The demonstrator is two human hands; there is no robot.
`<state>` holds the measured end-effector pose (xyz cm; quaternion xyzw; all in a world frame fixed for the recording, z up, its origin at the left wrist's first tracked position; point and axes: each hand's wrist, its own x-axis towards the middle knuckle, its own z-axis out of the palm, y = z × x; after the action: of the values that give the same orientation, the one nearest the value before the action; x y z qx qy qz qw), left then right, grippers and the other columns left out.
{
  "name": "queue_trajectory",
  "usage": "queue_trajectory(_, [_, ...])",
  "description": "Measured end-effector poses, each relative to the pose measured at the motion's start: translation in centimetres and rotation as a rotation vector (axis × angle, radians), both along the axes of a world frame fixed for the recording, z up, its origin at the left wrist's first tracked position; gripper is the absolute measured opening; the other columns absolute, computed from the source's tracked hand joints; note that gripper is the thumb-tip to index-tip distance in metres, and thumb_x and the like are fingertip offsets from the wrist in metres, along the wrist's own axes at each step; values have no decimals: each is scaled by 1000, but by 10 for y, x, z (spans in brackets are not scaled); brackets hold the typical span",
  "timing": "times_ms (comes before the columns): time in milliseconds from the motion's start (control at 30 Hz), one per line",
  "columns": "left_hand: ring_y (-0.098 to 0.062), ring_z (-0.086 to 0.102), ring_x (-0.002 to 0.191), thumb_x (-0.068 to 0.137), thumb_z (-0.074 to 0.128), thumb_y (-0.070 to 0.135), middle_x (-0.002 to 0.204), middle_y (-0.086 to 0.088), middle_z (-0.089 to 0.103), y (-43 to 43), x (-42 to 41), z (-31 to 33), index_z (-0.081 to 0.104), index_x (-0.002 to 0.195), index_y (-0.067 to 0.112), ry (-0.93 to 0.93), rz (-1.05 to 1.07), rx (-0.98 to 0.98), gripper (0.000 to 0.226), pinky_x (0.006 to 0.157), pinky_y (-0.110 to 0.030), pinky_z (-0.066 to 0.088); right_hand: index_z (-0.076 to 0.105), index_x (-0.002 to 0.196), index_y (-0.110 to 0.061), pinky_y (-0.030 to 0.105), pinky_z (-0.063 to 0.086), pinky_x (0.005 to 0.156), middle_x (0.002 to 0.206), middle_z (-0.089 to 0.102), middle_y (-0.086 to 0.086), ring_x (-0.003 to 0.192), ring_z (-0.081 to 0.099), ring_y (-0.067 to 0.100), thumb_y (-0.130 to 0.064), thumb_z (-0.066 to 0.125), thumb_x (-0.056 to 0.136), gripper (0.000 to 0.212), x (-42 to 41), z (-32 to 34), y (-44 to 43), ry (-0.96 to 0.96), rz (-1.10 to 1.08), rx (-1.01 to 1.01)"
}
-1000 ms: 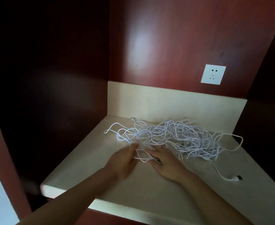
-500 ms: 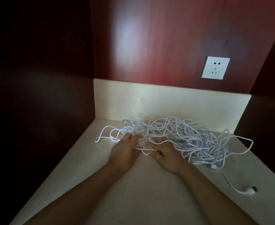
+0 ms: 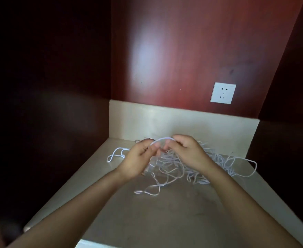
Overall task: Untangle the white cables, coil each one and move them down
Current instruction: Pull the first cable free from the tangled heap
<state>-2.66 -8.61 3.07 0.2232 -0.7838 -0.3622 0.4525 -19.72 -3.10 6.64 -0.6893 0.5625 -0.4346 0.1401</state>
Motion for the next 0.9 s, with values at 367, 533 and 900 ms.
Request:
queue_trajectory(367, [-6,49,52,104,39,35,60,7,44,44,27,32,63,102,20,565,-92,632,29,51,-18,49,63,69,-14,16,29,44,45,39,-12,40,32,2,-15,57,98,30,-5,-21,52,-403,-2,18])
queue_trajectory(533, [-8,37,40,104,37,29,55,5,36,58,36,0,62,114,15,429,-98,616,31,43,-19,34,68,75,-16,24,36,54,51,46,-9,50,41,5,-16,54,99,28,11,-37,58,-310,-53,-60])
queue_trajectory(900, [-23,64,108,102,29,24,103,-8,70,51,49,-28,61,47,8,443,-29,795,65,100,-46,46,60,66,-21,31,41,69,67,57,-5,74,58,18,-28,48,98,35,60,-77,34,103,-202,126])
